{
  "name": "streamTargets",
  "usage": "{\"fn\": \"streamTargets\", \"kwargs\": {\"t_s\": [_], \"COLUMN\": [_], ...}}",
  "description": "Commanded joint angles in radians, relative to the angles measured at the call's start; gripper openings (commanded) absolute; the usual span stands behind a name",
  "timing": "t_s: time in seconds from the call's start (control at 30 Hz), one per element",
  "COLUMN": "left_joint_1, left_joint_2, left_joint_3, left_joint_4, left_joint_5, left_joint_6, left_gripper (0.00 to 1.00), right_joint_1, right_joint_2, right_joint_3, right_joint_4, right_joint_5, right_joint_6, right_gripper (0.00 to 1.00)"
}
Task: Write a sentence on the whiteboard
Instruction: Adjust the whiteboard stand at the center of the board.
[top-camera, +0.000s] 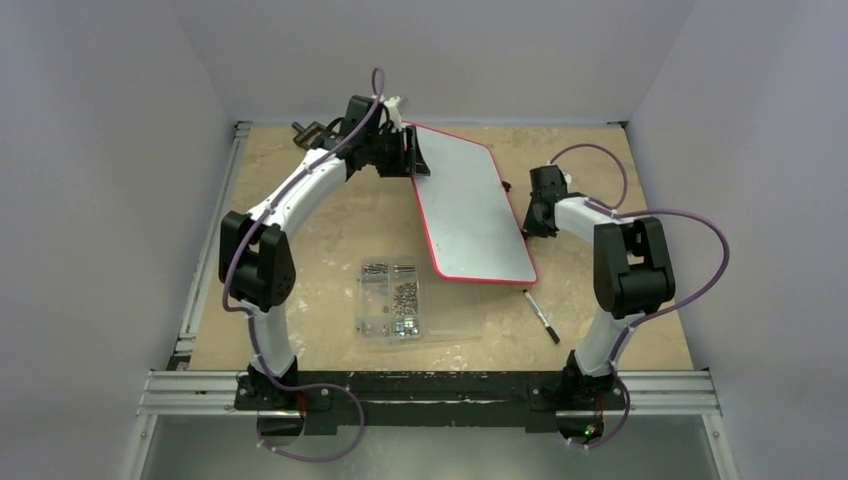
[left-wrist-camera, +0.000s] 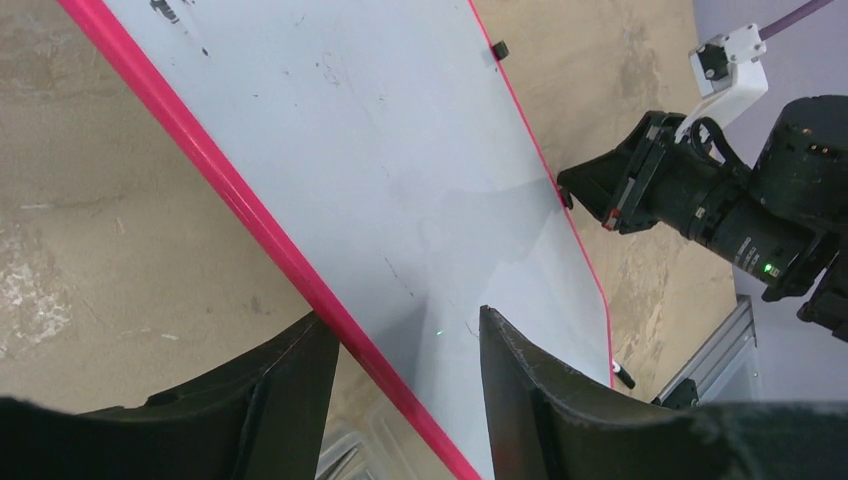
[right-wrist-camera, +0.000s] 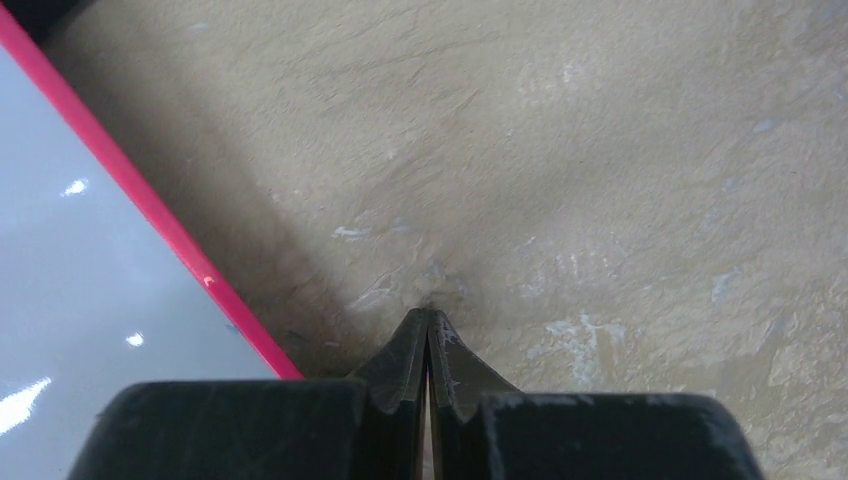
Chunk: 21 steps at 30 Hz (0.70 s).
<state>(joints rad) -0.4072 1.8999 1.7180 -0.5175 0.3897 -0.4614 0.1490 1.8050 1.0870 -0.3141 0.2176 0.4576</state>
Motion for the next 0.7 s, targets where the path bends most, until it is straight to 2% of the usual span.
{"fn": "streamTargets", "kwargs": {"t_s": [0.0, 0.33, 0.67], "left_joint_1": [-0.004, 0.003, 0.044], "left_joint_2": [0.047, 0.141, 0.206], "left_joint_3": [0.117, 0.293, 0.404], "left_joint_4": [-0.034, -0.167, -0.236], "left_joint_5": [0.028, 0.079, 0.150], "left_joint_6": [0.017, 0.138, 0.168], "left_gripper": [0.52, 0.57, 0.61], "right_joint_1": [0.069, 0.200, 0.321], "right_joint_2": [-0.001, 0.028, 0.090], "right_joint_3": [-0.019, -0.015, 0.040], "right_joint_4": [0.022, 0.103, 0.125], "right_joint_5": [-0.115, -0.282, -0.401], "right_joint_6": [-0.020, -0.052, -0.023], "right_gripper": [0.00, 0.00, 0.00]}}
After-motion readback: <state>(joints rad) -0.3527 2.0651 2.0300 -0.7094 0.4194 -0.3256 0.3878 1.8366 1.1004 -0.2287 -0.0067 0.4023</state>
